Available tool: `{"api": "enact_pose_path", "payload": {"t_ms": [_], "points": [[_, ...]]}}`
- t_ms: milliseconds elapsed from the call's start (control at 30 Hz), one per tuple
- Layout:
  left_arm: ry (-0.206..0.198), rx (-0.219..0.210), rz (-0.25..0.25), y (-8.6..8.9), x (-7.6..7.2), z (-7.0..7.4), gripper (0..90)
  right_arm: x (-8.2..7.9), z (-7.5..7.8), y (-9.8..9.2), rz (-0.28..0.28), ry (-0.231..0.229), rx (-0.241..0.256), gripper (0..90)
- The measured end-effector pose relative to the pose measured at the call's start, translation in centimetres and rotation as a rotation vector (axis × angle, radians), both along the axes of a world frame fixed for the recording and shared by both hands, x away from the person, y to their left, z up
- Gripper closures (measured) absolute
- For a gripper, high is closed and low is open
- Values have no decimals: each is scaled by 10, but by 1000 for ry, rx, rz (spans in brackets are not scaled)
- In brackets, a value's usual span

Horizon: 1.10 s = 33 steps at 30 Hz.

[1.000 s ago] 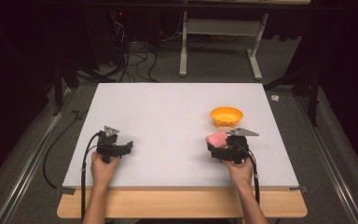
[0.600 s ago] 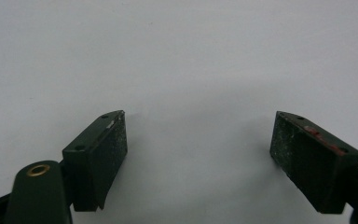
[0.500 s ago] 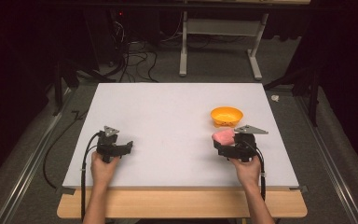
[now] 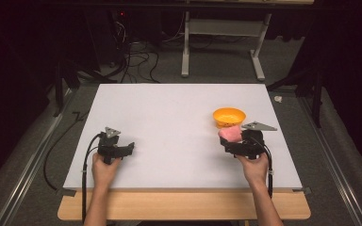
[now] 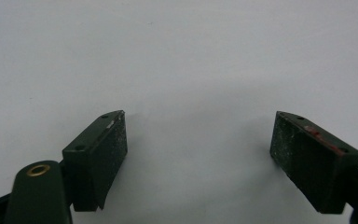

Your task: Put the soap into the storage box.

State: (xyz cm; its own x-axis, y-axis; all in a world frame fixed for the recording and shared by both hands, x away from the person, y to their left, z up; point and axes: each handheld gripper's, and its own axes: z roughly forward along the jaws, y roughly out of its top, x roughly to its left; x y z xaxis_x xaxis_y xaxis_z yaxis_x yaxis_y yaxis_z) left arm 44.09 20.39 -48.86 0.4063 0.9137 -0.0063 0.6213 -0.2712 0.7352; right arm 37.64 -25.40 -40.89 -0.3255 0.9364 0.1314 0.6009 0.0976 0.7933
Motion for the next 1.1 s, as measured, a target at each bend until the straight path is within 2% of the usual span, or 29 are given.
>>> {"api": "enact_pose_path", "payload": {"t_ms": [567,733,867,1100], "points": [[0,0,0,0,0,0,191,16,18,-7,-4,-26,-2,138],[0,0,0,0,0,0,191,22,21,-10,-13,-22,8,138],[0,1,0,0,0,0,191,29,23,-11,-20,-15,-2,138],[0,1,-1,0,0,0,191,43,20,-13,-36,0,-3,138]]}}
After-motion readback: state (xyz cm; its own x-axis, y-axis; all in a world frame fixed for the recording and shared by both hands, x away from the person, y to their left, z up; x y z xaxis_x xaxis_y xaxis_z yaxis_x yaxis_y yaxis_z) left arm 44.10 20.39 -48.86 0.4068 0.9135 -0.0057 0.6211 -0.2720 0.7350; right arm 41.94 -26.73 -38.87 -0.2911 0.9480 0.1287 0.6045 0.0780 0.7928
